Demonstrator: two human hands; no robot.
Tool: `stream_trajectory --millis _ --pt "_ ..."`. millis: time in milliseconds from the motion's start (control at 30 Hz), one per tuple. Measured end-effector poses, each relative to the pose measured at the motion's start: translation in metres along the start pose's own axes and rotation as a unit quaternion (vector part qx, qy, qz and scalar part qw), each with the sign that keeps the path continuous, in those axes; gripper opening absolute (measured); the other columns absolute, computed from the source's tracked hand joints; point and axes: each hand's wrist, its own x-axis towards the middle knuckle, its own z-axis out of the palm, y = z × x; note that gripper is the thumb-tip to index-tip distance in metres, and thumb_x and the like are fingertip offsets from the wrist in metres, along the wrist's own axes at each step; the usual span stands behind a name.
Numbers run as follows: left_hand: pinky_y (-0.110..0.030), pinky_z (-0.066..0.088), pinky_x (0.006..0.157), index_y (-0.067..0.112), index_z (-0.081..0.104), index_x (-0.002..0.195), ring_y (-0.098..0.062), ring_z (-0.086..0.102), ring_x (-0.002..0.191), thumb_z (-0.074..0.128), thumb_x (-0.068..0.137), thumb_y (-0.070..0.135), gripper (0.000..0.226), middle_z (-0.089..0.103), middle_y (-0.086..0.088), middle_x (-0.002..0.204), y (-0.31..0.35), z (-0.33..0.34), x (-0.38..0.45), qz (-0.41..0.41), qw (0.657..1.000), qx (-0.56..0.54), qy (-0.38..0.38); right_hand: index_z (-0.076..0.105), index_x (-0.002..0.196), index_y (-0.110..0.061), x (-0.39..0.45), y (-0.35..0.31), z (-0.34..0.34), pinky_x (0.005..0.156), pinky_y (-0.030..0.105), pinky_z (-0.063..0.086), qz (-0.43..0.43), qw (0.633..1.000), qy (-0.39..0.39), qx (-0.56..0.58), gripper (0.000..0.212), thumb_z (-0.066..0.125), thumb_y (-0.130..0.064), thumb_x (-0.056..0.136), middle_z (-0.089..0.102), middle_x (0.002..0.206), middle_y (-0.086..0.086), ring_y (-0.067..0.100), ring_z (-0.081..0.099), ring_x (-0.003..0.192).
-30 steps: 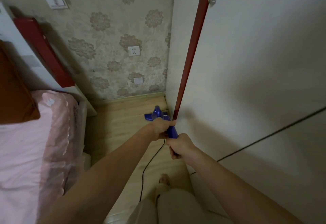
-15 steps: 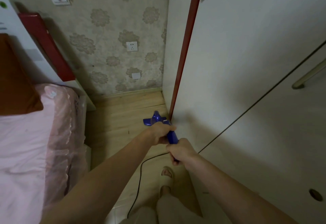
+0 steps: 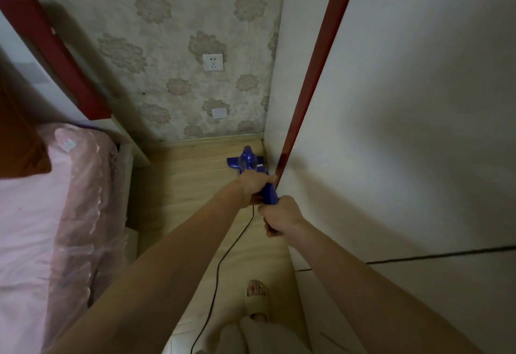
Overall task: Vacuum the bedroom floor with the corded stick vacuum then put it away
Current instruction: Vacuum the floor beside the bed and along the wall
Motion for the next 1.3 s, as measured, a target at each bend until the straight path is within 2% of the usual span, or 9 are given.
stream_trajectory --millis 167,333,433,600,700,800,867,1100,1300 --pt "-0.039 0.052 0.088 0.004 0.049 0.129 -0.03 0.059 0.103 0.063 0.092 0.01 0.04 0.059 -0.018 0.121 0.037 -0.01 0.042 0.01 1.0 -0.023 0.006 0.051 0.109 -0.006 0.047 -0.037 -0.001 0.052 0.026 0.052 -0.005 1.0 0.001 -0.007 0.023 0.06 -0.01 0.088 0.055 0.072 0.007 0.016 0.054 0.055" --pt "-0.036 0.051 0.082 0.003 0.051 0.124 -0.026 0.059 0.093 0.063 0.091 0.008 0.035 0.06 -0.013 0.101 0.067 -0.011 0.07 0.017 0.999 -0.052 0.002 0.052 0.103 -0.007 0.078 -0.066 -0.009 0.054 0.03 0.052 -0.022 1.0 0.011 -0.015 0.018 0.06 -0.01 0.088 0.054 0.068 0.006 0.016 0.053 0.052" --pt "-0.036 0.052 0.083 0.004 0.053 0.109 -0.025 0.059 0.088 0.063 0.091 0.009 0.021 0.059 -0.01 0.091 0.086 -0.008 0.078 0.02 0.998 -0.065 -0.009 0.051 0.108 -0.006 0.089 -0.083 -0.019 0.05 0.027 0.05 -0.035 0.999 0.009 -0.025 0.022 0.059 -0.009 0.088 0.053 0.071 0.008 0.016 0.052 0.052" --pt "-0.041 0.052 0.093 0.002 0.053 0.106 -0.029 0.06 0.099 0.062 0.091 0.006 0.018 0.06 -0.012 0.094 0.097 0.008 0.081 0.022 0.998 -0.061 -0.011 0.052 0.111 -0.006 0.096 -0.085 -0.038 0.046 0.025 0.047 -0.037 0.998 0.022 -0.038 0.024 0.06 -0.009 0.088 0.054 0.07 0.007 0.015 0.052 0.05" --pt "-0.04 0.052 0.092 0.006 0.052 0.099 -0.027 0.06 0.098 0.059 0.091 0.001 0.012 0.059 -0.012 0.093 0.092 0.009 0.079 0.018 0.996 -0.087 -0.017 0.053 0.113 -0.005 0.096 -0.079 -0.035 0.044 0.024 0.046 -0.015 1.0 0.01 -0.018 0.027 0.06 -0.009 0.087 0.055 0.073 0.008 0.015 0.052 0.053" --pt "-0.033 0.052 0.069 0.004 0.049 0.116 -0.02 0.056 0.08 0.055 0.091 -0.003 0.027 0.057 -0.01 0.088 0.083 0.002 0.073 0.009 0.994 -0.103 -0.021 0.054 0.106 -0.007 0.087 -0.072 -0.021 0.041 0.022 0.041 -0.001 1.0 -0.019 0.017 0.02 0.057 -0.005 0.087 0.053 0.069 0.006 0.014 0.052 0.052" --pt "-0.032 0.048 0.061 0.004 0.048 0.117 -0.019 0.054 0.072 0.052 0.092 -0.005 0.027 0.055 -0.01 0.083 0.074 -0.005 0.069 -0.01 0.993 -0.116 -0.018 0.052 0.096 -0.012 0.08 -0.065 -0.011 0.044 0.023 0.041 0.0 0.999 -0.031 0.015 0.012 0.057 -0.006 0.086 0.053 0.068 0.004 0.013 0.052 0.051" --pt "-0.031 0.047 0.064 0.001 0.05 0.11 -0.018 0.053 0.074 0.052 0.094 -0.003 0.017 0.054 -0.01 0.084 0.039 -0.031 0.022 -0.032 0.993 -0.115 -0.018 0.052 0.09 -0.014 0.029 -0.045 0.018 0.046 0.022 0.042 -0.002 0.998 -0.059 0.007 0.009 0.054 -0.007 0.086 0.052 0.066 0.002 0.011 0.052 0.05" --pt "-0.03 0.048 0.066 0.003 0.052 0.101 -0.017 0.051 0.073 0.051 0.094 -0.003 0.009 0.053 -0.01 0.082 -0.006 -0.042 -0.04 -0.047 0.991 -0.123 -0.031 0.054 0.087 -0.01 -0.037 -0.009 0.039 0.036 0.018 0.034 -0.011 0.998 -0.062 -0.007 0.004 0.052 -0.007 0.085 0.052 0.061 0.004 0.01 0.049 0.046"
